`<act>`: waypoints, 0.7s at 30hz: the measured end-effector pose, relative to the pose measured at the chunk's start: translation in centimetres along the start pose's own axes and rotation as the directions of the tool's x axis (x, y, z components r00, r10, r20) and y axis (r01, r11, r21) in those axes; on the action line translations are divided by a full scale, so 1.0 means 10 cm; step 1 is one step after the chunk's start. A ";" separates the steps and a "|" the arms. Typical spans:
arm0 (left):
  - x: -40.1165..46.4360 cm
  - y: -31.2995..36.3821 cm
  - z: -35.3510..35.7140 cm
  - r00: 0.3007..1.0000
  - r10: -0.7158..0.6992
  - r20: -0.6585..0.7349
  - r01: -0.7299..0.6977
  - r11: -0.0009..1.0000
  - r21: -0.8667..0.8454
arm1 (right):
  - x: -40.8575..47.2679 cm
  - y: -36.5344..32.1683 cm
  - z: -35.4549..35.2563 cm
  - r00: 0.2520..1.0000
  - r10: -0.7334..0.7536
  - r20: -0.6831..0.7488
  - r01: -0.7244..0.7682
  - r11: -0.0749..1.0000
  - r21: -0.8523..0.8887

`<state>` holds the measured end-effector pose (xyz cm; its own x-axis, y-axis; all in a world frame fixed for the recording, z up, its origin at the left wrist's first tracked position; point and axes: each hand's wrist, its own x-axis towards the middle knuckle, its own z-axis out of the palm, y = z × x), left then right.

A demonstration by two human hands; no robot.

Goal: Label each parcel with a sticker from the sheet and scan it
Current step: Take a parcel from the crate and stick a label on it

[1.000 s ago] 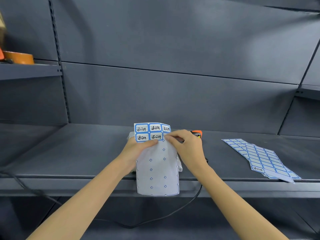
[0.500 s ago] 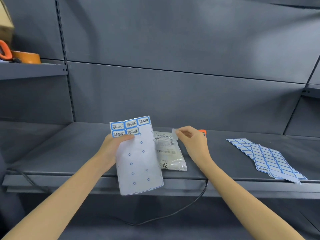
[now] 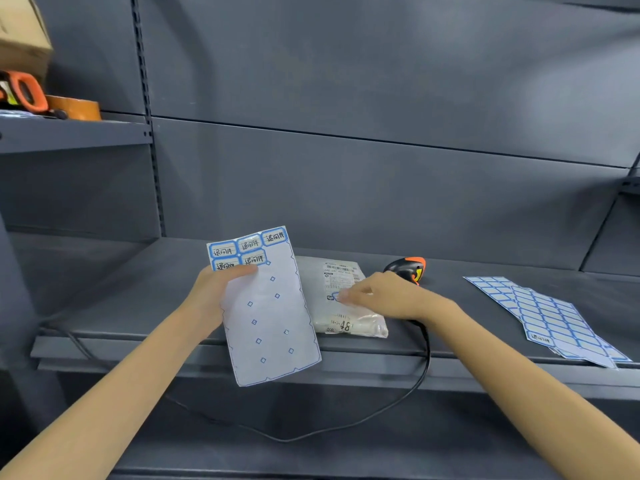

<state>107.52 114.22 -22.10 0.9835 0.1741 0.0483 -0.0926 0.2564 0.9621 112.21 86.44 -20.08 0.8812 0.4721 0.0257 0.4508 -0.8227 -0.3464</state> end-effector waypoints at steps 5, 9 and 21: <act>-0.03 0.07 0.23 0.996 0.016 0.085 -0.014 0.999 -0.035 | 0.08 -0.24 -0.01 0.981 0.081 -0.174 0.049 0.771 0.635; -0.01 0.08 0.45 0.992 0.024 0.125 -0.018 0.999 -0.049 | 0.11 -0.41 0.12 0.987 0.103 -0.126 0.030 0.645 0.764; 0.26 -0.19 0.46 0.993 0.085 -0.085 -0.046 0.919 0.393 | -0.56 1.06 -0.62 0.742 0.539 -0.398 -0.136 0.703 0.698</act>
<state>110.93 109.77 -22.52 0.9553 0.2754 0.1074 -0.0689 -0.1458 0.9869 112.94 73.07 -18.08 0.9538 -0.2193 0.2054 0.0974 -0.4213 -0.9017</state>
